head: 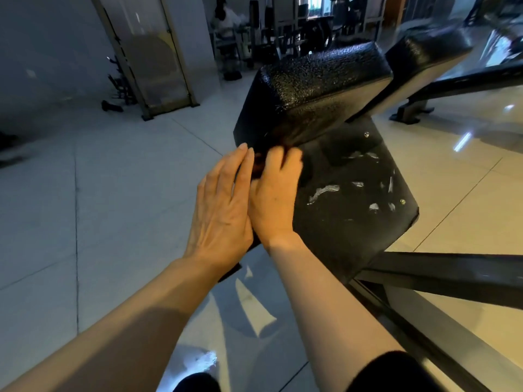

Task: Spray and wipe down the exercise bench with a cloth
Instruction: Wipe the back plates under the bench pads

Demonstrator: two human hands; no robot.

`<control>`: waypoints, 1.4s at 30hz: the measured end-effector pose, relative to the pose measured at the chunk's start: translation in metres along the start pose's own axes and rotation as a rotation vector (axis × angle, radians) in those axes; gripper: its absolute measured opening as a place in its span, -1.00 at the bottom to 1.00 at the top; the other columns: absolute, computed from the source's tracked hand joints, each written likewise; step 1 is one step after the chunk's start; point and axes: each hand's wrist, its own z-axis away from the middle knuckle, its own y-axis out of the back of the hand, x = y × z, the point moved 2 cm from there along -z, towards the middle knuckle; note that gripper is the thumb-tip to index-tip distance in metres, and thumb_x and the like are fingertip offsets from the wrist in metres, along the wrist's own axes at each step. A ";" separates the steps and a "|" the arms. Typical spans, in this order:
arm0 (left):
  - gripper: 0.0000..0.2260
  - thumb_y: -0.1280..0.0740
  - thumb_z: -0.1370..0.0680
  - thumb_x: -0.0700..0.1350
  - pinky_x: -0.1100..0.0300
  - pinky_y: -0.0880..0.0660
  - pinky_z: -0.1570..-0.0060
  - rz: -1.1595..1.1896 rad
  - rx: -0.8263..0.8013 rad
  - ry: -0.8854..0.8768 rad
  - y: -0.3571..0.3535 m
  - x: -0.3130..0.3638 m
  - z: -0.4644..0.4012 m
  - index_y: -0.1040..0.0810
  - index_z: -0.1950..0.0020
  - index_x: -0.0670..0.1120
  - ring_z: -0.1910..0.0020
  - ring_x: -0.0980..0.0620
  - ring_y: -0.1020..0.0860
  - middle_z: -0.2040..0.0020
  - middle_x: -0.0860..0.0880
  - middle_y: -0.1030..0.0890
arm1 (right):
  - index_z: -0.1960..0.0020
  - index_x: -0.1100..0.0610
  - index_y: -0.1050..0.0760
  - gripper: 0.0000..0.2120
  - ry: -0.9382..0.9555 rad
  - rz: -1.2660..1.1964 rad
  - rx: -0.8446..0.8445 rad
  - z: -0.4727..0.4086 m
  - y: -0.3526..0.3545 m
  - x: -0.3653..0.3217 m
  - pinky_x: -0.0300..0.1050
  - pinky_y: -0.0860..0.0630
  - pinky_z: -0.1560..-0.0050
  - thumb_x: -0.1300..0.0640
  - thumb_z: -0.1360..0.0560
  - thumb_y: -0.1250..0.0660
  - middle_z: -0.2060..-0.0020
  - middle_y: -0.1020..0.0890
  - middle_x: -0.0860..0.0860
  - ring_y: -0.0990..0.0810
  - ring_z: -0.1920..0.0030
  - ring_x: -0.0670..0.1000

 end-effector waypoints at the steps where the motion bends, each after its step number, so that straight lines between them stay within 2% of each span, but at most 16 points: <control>1: -0.40 -0.05 -0.49 -0.12 0.07 -0.12 -0.44 0.004 -0.006 0.012 0.001 0.001 0.001 -0.05 -0.55 -0.13 -0.46 -0.13 -0.17 -0.50 -0.09 -0.11 | -0.18 0.28 -0.44 -0.70 -0.038 -0.017 -0.118 0.008 -0.002 0.007 0.08 -0.48 -0.05 0.32 -0.46 -0.22 -0.09 -0.46 0.25 -0.41 -0.04 0.16; 2: -0.39 -0.01 -0.47 -0.13 0.04 -0.14 -0.43 0.015 -0.010 0.018 0.001 0.001 0.001 -0.04 -0.55 -0.10 -0.46 -0.14 -0.18 -0.50 -0.08 -0.11 | -0.17 0.29 -0.44 -0.67 -0.090 -0.069 -0.113 0.013 0.003 0.011 0.11 -0.49 -0.05 0.37 -0.41 -0.24 -0.09 -0.45 0.24 -0.43 -0.04 0.17; 4: -0.39 -0.02 -0.47 -0.17 0.02 -0.17 -0.42 0.031 0.000 0.007 0.001 0.002 0.001 -0.05 -0.55 -0.10 -0.45 -0.15 -0.20 -0.50 -0.09 -0.12 | -0.13 0.34 -0.43 -0.64 -0.164 -0.195 0.199 0.013 0.021 0.011 0.06 -0.48 -0.16 0.44 -0.34 -0.29 -0.10 -0.44 0.27 -0.44 -0.09 0.18; 7: -0.37 -0.11 -0.47 -0.25 0.04 -0.16 -0.41 0.028 -0.004 -0.020 -0.001 0.004 -0.001 -0.06 -0.54 -0.11 -0.45 -0.14 -0.20 -0.51 -0.10 -0.12 | -0.18 0.32 -0.36 -0.56 0.019 -0.248 0.584 0.002 0.042 -0.004 0.01 -0.37 -0.31 0.46 -0.33 -0.36 -0.13 -0.39 0.40 -0.38 -0.20 0.22; 10: -0.43 -0.21 -0.57 -0.14 0.08 -0.17 -0.44 0.046 -0.027 0.035 -0.003 0.004 -0.004 -0.10 -0.55 -0.13 -0.44 -0.08 -0.21 -0.51 -0.10 -0.14 | -0.18 0.19 -0.31 -0.63 0.140 -0.132 0.416 -0.008 0.026 -0.009 -0.05 -0.38 -0.18 0.30 -0.43 -0.34 -0.16 -0.38 0.32 -0.41 -0.12 0.23; 14: -0.34 -0.24 -0.49 -0.29 0.08 -0.07 -0.47 0.007 -0.062 0.055 -0.007 0.003 0.001 -0.08 -0.56 -0.14 -0.48 -0.08 -0.13 -0.54 -0.10 -0.09 | -0.24 0.21 -0.42 -0.62 -0.076 -0.030 -0.205 0.008 -0.001 0.023 -0.15 -0.37 -0.02 0.36 -0.43 -0.28 -0.14 -0.47 0.21 -0.48 -0.10 0.19; 15: -0.28 -0.28 -0.44 -0.35 0.09 -0.06 -0.45 0.002 -0.065 0.042 -0.007 0.003 0.002 -0.08 -0.56 -0.13 -0.48 -0.09 -0.12 -0.53 -0.08 -0.07 | -0.20 0.23 -0.44 -0.64 -0.164 -0.052 -0.182 0.012 0.002 0.030 -0.17 -0.38 -0.03 0.38 -0.42 -0.27 -0.12 -0.47 0.18 -0.47 -0.10 0.16; 17: -0.23 -0.32 -0.40 -0.39 0.14 -0.03 -0.44 -0.003 -0.052 0.013 -0.006 0.006 0.000 -0.09 -0.56 -0.15 -0.48 -0.10 -0.13 -0.52 -0.07 -0.06 | -0.12 0.29 -0.44 -0.69 -0.256 -0.174 0.193 0.009 0.025 0.028 -0.28 -0.38 -0.05 0.41 -0.38 -0.28 -0.06 -0.44 0.16 -0.43 -0.05 0.02; 20: -0.26 -0.34 -0.41 -0.38 0.22 0.00 -0.43 0.002 -0.025 -0.012 -0.008 0.007 -0.004 -0.12 -0.54 -0.19 -0.46 -0.10 -0.15 -0.51 -0.08 -0.08 | -0.11 0.43 -0.39 -0.60 -0.065 -0.244 0.626 -0.011 0.046 0.004 -0.40 -0.28 -0.18 0.49 -0.28 -0.31 -0.04 -0.42 0.34 -0.33 -0.09 -0.05; 23: -0.32 -0.35 -0.46 -0.29 0.20 -0.06 -0.43 0.028 0.003 -0.010 -0.010 0.007 -0.006 -0.14 -0.54 -0.21 -0.45 -0.11 -0.19 -0.50 -0.09 -0.12 | -0.15 0.23 -0.30 -0.61 0.044 -0.139 0.437 -0.028 0.030 -0.004 -0.14 -0.44 -0.06 0.32 -0.35 -0.28 -0.02 -0.43 0.32 -0.45 -0.03 0.17; 27: -0.31 -0.25 -0.42 -0.33 0.10 -0.11 -0.43 0.004 0.026 -0.021 -0.012 0.014 -0.009 -0.12 -0.54 -0.21 -0.44 -0.15 -0.18 -0.49 -0.11 -0.09 | -0.13 0.27 -0.35 -0.75 -0.241 -0.119 -0.041 -0.017 0.013 0.031 0.05 -0.45 0.12 0.32 -0.46 -0.24 -0.02 -0.41 0.16 -0.50 0.03 0.22; 29: -0.35 -0.19 -0.43 -0.30 0.15 -0.08 -0.44 0.008 0.063 -0.047 -0.012 0.018 -0.010 -0.13 -0.53 -0.22 -0.43 -0.16 -0.19 -0.47 -0.12 -0.12 | -0.14 0.24 -0.35 -0.72 -0.316 -0.201 0.158 -0.017 0.028 0.037 -0.05 -0.42 0.13 0.34 -0.45 -0.23 -0.02 -0.37 0.08 -0.50 0.03 0.18; 32: -0.36 -0.20 -0.43 -0.33 0.22 -0.06 -0.44 0.031 0.093 -0.098 -0.017 0.019 -0.012 -0.14 -0.51 -0.23 -0.40 -0.16 -0.25 -0.43 -0.13 -0.18 | -0.19 0.34 -0.38 -0.59 -0.104 -0.223 0.532 -0.034 0.048 0.016 -0.35 -0.37 -0.06 0.44 -0.34 -0.25 -0.07 -0.41 0.25 -0.42 -0.05 0.10; 35: -0.39 -0.21 -0.45 -0.30 0.20 -0.11 -0.42 0.056 0.100 -0.101 -0.021 0.020 -0.015 -0.17 -0.51 -0.25 -0.39 -0.17 -0.27 -0.43 -0.13 -0.20 | -0.18 0.20 -0.29 -0.60 -0.011 -0.156 0.334 -0.041 0.027 0.021 -0.14 -0.47 -0.02 0.37 -0.37 -0.22 -0.07 -0.40 0.26 -0.45 -0.02 0.17; 38: -0.36 -0.21 -0.42 -0.33 0.13 -0.17 -0.40 0.055 0.086 -0.106 -0.023 0.024 -0.018 -0.18 -0.52 -0.25 -0.40 -0.17 -0.27 -0.44 -0.13 -0.20 | -0.13 0.23 -0.32 -0.75 -0.258 -0.135 -0.077 -0.030 0.013 0.050 0.02 -0.47 0.02 0.35 -0.46 -0.22 -0.05 -0.40 0.14 -0.51 0.00 0.20; 42: -0.33 -0.23 -0.39 -0.36 0.12 -0.14 -0.42 0.052 0.096 -0.144 -0.029 0.026 -0.025 -0.18 -0.51 -0.26 -0.41 -0.16 -0.25 -0.43 -0.13 -0.20 | -0.13 0.36 -0.37 -0.67 -0.240 -0.259 0.526 -0.043 0.047 0.045 -0.12 -0.39 -0.07 0.44 -0.36 -0.25 -0.06 -0.40 0.19 -0.44 -0.06 0.15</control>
